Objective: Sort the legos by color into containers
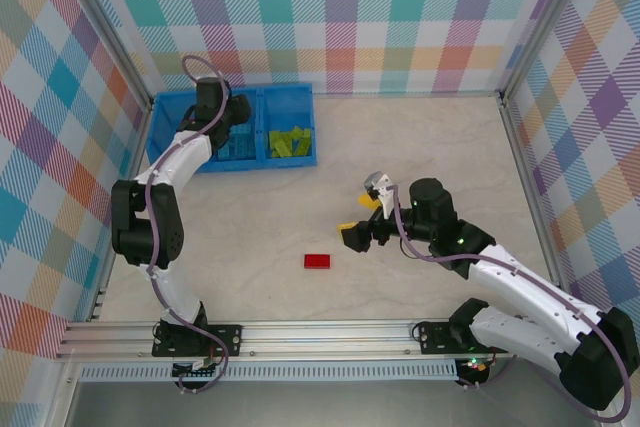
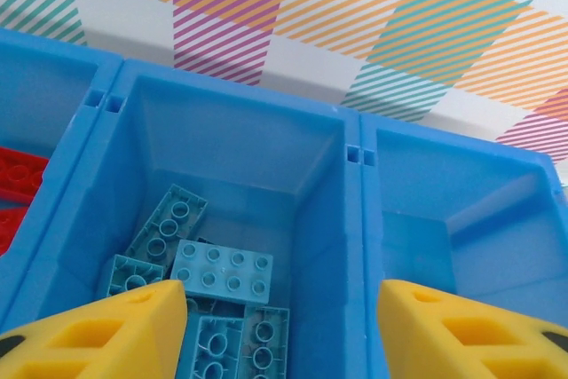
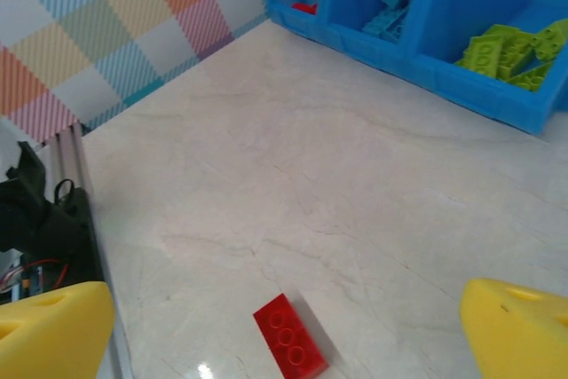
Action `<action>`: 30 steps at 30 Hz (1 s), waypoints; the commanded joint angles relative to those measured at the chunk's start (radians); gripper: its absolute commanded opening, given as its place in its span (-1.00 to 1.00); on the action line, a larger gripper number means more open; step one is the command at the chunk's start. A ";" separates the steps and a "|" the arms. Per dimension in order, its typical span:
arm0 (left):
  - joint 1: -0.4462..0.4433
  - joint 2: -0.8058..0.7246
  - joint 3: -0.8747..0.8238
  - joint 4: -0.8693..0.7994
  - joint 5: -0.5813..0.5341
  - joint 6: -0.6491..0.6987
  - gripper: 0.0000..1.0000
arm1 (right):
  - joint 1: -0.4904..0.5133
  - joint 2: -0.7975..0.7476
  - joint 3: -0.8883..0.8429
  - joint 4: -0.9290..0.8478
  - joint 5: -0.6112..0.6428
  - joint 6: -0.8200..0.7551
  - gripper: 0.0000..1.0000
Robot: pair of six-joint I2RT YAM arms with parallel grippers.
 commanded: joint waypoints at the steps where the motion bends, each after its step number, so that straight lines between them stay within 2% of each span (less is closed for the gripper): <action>1: 0.012 -0.124 0.007 -0.055 0.070 0.001 0.18 | 0.007 0.021 -0.010 0.019 0.035 -0.028 0.99; 4: -0.004 -0.277 -0.064 -0.090 0.144 -0.008 0.18 | 0.024 0.073 0.009 0.004 0.054 -0.096 0.99; 6: -0.044 -0.383 -0.096 -0.159 0.150 0.034 0.19 | 0.042 0.111 0.018 0.006 0.069 -0.143 0.99; 9: -0.154 -0.532 -0.122 -0.315 0.159 0.161 0.20 | 0.070 0.161 0.026 0.018 0.080 -0.205 0.99; 12: -0.319 -0.664 -0.177 -0.430 0.231 0.347 0.22 | 0.072 0.180 0.019 0.042 0.089 -0.211 0.99; 14: -0.477 -0.733 -0.238 -0.511 0.264 0.530 0.25 | 0.072 0.165 -0.007 0.071 0.098 -0.209 0.99; 17: -0.705 -0.798 -0.355 -0.584 0.217 0.764 0.36 | 0.070 0.118 -0.058 0.124 0.097 -0.214 0.99; 19: -0.797 -0.818 -0.436 -0.581 0.175 0.850 0.42 | 0.069 0.077 -0.087 0.139 0.097 -0.219 1.00; 24: -0.888 -0.780 -0.591 -0.539 0.174 1.017 0.51 | 0.070 -0.034 -0.134 0.106 0.103 -0.239 0.99; 30: -0.906 -0.677 -0.723 -0.309 0.220 1.032 0.69 | 0.070 -0.160 -0.183 0.047 0.143 -0.249 0.99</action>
